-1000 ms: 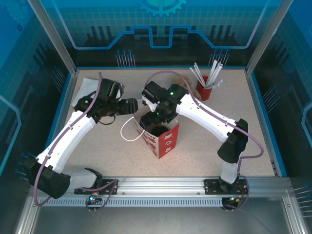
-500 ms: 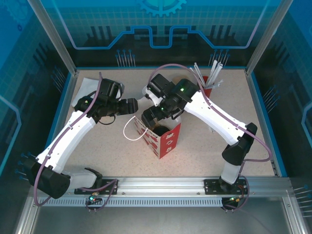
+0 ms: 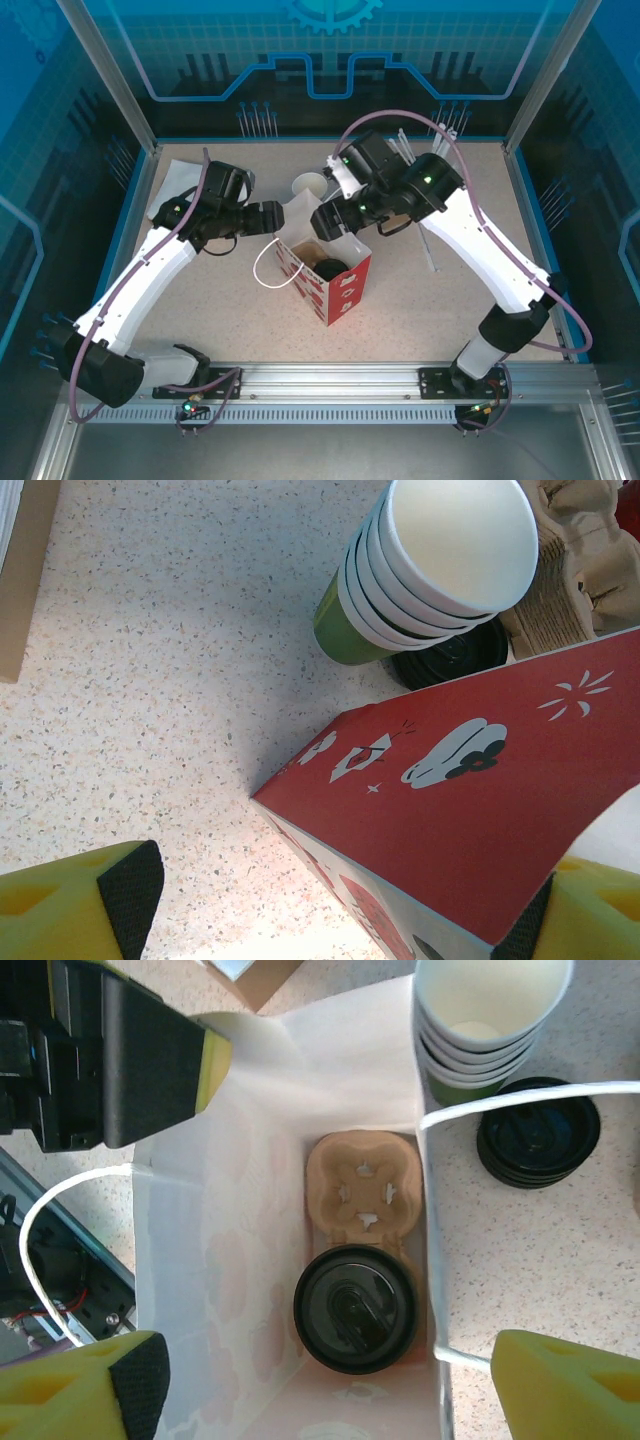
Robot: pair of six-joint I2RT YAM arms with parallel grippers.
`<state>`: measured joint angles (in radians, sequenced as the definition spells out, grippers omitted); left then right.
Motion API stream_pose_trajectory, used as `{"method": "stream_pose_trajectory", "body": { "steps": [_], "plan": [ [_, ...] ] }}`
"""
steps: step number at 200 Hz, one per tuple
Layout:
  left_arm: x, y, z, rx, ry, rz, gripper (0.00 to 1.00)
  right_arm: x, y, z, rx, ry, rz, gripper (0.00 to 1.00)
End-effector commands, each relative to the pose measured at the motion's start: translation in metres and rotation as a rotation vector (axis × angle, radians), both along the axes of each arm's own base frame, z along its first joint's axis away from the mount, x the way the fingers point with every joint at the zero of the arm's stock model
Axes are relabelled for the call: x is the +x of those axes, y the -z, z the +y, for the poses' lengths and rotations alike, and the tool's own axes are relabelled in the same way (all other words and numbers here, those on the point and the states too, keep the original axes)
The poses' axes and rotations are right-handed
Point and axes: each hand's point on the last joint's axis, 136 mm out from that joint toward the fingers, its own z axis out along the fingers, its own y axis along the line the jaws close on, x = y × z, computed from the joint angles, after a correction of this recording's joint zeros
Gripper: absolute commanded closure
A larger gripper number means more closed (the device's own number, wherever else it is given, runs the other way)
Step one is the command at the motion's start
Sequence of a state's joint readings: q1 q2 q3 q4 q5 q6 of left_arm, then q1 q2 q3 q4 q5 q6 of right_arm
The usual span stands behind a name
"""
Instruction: Pack the takeout coffee
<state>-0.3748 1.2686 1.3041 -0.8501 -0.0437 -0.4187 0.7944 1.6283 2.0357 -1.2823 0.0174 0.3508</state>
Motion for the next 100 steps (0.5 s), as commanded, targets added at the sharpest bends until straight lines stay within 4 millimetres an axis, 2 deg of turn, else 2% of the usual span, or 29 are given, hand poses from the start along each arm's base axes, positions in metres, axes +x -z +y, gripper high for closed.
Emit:
{"method": "stream_pose_trajectory", "body": {
  "steps": [1,47,100],
  "plan": [
    [0.0,-0.013,0.0,-0.033,0.002,-0.032,0.11,0.002,-0.017,-0.013,0.04,0.02,-0.033,0.17],
    [-0.001,-0.021,-0.001,-0.043,0.005,-0.049,0.08,0.014,-0.025,-0.054,0.045,0.117,-0.066,0.2],
    [-0.003,-0.037,-0.003,-0.074,0.01,-0.089,0.03,0.021,-0.007,-0.105,0.028,0.245,-0.051,0.22]
  ]
}}
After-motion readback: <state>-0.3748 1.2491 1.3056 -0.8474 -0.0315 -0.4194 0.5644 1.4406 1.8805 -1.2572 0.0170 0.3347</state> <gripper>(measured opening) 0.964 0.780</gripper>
